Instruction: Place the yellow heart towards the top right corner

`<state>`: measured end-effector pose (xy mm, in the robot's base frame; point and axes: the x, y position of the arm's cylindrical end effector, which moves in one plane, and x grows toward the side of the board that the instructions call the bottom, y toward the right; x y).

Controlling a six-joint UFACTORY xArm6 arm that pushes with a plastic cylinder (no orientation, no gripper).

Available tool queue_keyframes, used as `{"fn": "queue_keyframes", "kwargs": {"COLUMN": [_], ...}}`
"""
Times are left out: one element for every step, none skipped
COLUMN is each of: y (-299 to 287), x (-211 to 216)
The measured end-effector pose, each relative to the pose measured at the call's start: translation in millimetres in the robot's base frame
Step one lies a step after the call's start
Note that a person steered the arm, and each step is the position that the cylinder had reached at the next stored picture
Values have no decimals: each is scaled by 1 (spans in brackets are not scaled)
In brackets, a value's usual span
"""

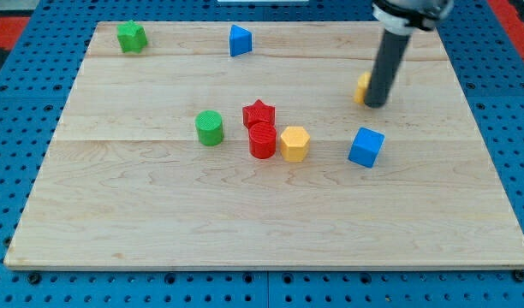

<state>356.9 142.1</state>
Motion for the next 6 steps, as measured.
{"fn": "queue_keyframes", "kwargs": {"y": [-35, -74, -36, -10, 33, 29], "x": [-45, -40, -40, -75, -91, -70]}}
